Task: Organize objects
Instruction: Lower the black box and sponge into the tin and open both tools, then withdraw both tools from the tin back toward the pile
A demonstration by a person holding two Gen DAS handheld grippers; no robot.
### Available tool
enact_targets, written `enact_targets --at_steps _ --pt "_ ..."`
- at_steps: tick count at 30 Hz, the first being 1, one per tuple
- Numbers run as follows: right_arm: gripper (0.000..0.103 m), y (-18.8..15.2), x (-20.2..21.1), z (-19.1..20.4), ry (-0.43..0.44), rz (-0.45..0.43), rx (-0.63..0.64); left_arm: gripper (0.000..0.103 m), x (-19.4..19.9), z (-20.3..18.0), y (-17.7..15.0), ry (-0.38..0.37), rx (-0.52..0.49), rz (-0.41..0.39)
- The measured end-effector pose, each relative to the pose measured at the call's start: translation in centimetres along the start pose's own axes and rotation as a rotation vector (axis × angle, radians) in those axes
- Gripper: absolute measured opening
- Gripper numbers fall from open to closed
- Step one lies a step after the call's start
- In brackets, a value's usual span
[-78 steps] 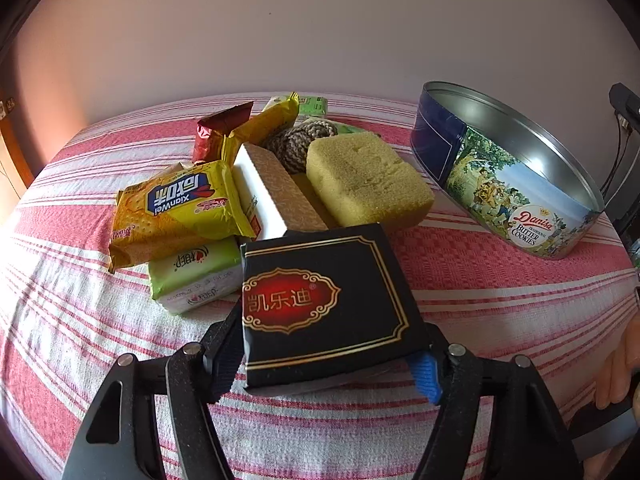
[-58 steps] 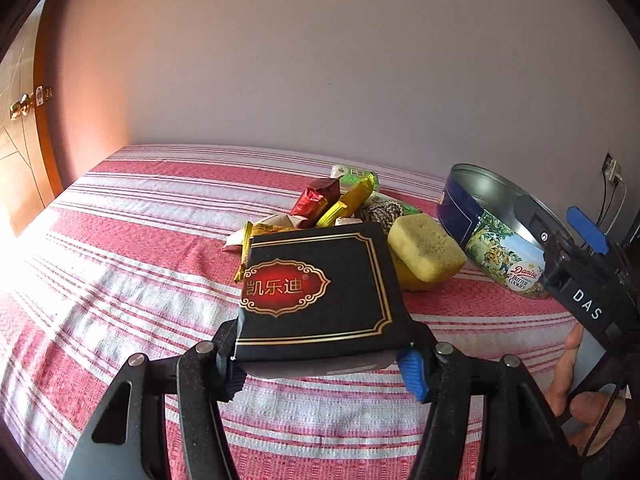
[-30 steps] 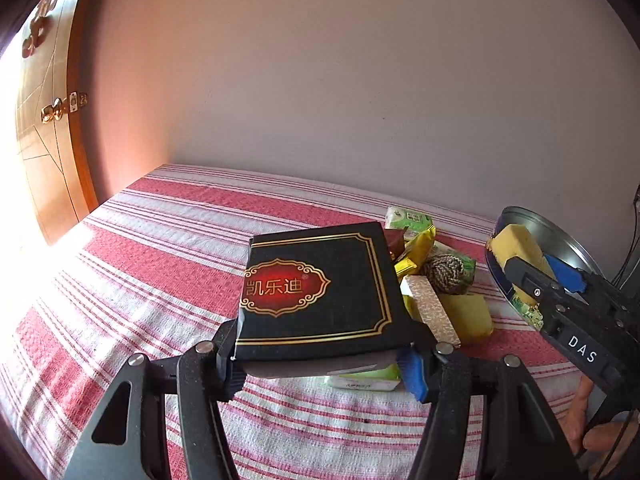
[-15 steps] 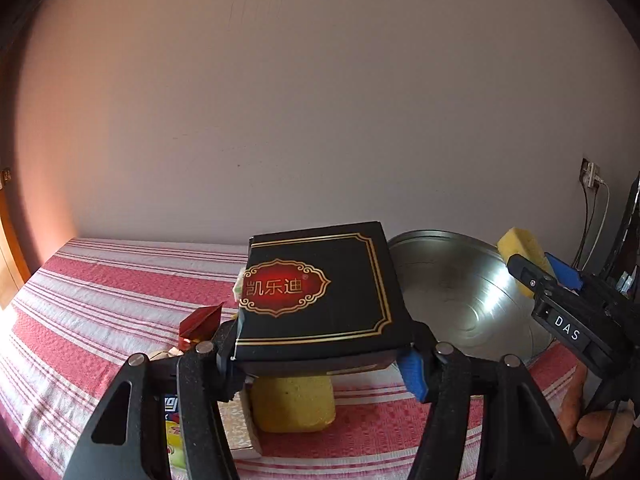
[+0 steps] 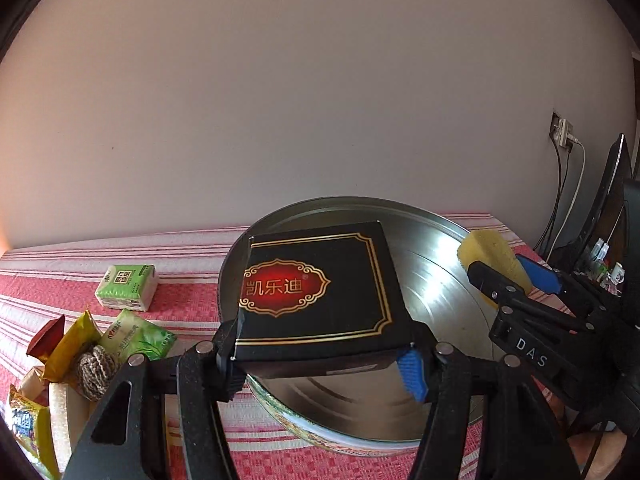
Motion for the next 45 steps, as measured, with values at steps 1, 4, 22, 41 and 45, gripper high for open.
enact_targets --at_steps 1,4,22,41,45 --pt "0.054 -0.1 -0.1 0.0 0.007 0.006 0.0 0.063 -0.5 -0.1 0.0 -0.001 -0.003 0.012" --pt "0.055 -0.1 -0.3 0.9 0.009 0.013 0.019 0.063 -1.6 0.1 -0.3 0.003 -0.011 0.035" --pt "0.097 0.5 1.9 -1.4 -0.021 -0.147 -0.134 0.097 2.0 -1.6 -0.3 0.108 -0.071 -0.068" --pt "0.098 -0.9 2.8 -2.3 -0.162 -0.226 -0.185 0.097 6.0 3.7 -1.7 0.219 -0.055 -0.115" --pt "0.098 -1.0 3.6 -1.9 -0.194 -0.237 -0.198 0.097 6.4 4.4 -2.0 0.231 -0.053 -0.115"
Point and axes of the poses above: each gripper's, at about its wrist camera, not at the fingertips, and x roughly against the way its jaws point, z to its left, y to its top, the point moved 2 cm from there along -x, roughly the way its jaws point, and after that the axes turned 11 degrees about -z, right-handed, at the moved point
